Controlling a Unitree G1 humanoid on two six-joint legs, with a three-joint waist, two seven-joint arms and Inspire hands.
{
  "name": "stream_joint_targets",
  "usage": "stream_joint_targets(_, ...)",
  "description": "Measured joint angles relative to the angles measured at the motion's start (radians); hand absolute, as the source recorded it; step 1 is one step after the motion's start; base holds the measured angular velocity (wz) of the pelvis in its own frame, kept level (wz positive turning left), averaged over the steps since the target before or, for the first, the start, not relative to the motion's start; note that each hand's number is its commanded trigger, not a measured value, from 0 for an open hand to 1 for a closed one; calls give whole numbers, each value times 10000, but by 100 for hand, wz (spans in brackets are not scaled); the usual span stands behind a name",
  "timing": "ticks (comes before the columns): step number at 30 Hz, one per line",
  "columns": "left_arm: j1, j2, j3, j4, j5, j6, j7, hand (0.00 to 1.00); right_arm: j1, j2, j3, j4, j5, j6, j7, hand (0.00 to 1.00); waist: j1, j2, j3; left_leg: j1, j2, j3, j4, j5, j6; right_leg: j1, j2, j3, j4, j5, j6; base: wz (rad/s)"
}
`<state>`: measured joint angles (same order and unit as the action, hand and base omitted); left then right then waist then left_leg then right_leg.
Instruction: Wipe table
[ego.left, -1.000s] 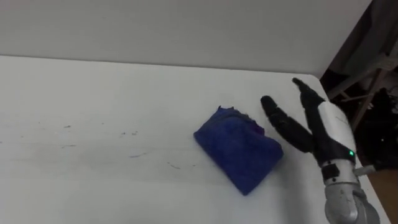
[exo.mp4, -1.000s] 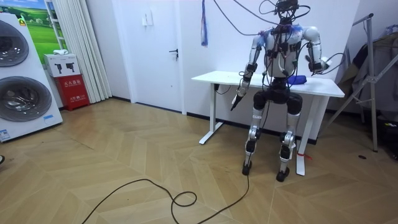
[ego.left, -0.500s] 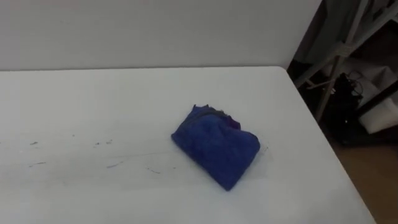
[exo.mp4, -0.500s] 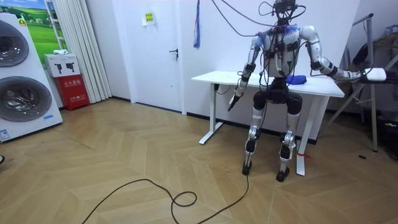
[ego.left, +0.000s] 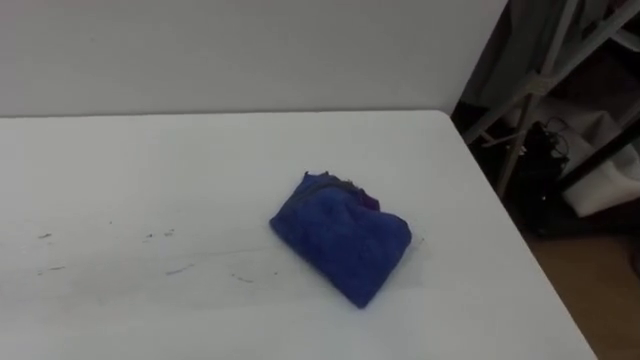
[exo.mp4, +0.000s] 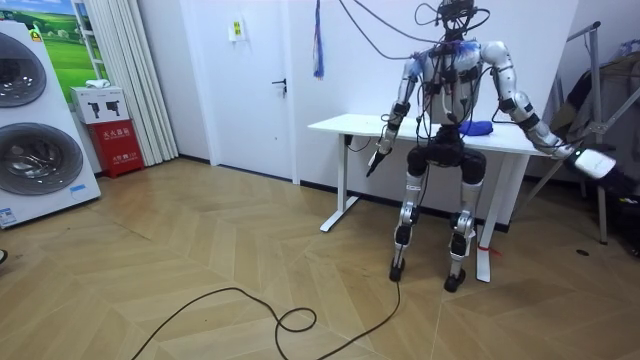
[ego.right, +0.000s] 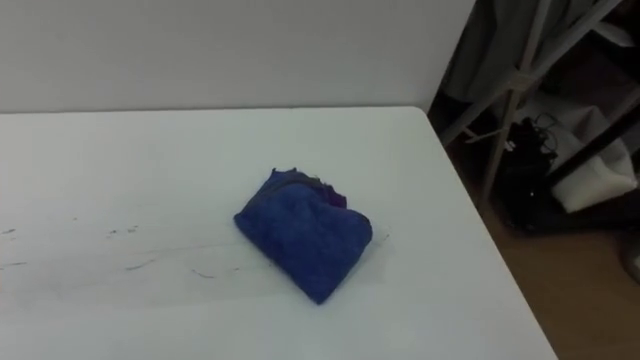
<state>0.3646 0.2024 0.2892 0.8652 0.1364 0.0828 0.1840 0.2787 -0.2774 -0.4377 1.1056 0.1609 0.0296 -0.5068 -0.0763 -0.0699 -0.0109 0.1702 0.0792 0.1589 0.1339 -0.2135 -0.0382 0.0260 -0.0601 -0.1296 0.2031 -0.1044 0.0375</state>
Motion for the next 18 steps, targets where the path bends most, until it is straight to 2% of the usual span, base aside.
stream_joint_targets(2, -84, -108, -28, 325, 284, -21, 18, 0, -5, 313, 452, 506, -102, 212, 434, 0, -3, 69, 35, 56, -2, 12, 4, -3, 1, 41, 2, 25, 6, 1, 0, 0)
stream_joint_targets(4, -242, -211, -354, 860, 585, 13, 47, 0, 35, 632, 1563, 877, -321, 521, 1191, 0, 30, 253, 47, 95, -3, 21, 61, -60, -5, 99, 0, 31, 4, 1, 1, 0)
stream_joint_targets(7, -216, -481, -545, 1012, 764, 123, 154, 0, -157, 1025, 2145, 1026, -1125, 784, 1867, 0, 91, 463, 50, 142, -6, 20, 66, -68, -2, 123, -4, 36, 15, -7, 12, 0)
stream_joint_targets(10, -428, -765, -715, 1119, 963, 122, 479, 0, -446, 1197, 2785, 1015, -1729, 817, 2217, 0, 296, 569, 61, 159, -9, -58, 65, -60, 11, 142, -7, 16, 9, -14, 16, 0)
stream_joint_targets(13, -789, -754, -1234, 1782, 984, 46, 781, 0, -897, 1211, 3479, 982, -2026, 812, 2289, 0, 576, 580, 80, 149, -10, -63, 86, -59, 13, 196, -5, 0, -4, -11, 15, 1)
stream_joint_targets(16, -854, -763, -1829, 1951, 988, 99, 843, 0, -1440, 1320, 3820, 907, -1878, 718, 2288, 0, 590, 582, 91, 117, -3, -134, 106, -61, 10, 299, -1, -102, -179, 40, 18, 9)
stream_joint_targets(18, -771, -793, -1973, 1957, 1098, 182, 845, 0, -1650, 1393, 3994, 870, -1521, 661, 2374, 0, 659, 580, 92, 56, -4, -192, 135, -60, 12, 307, -5, -156, -207, 53, 24, 8)
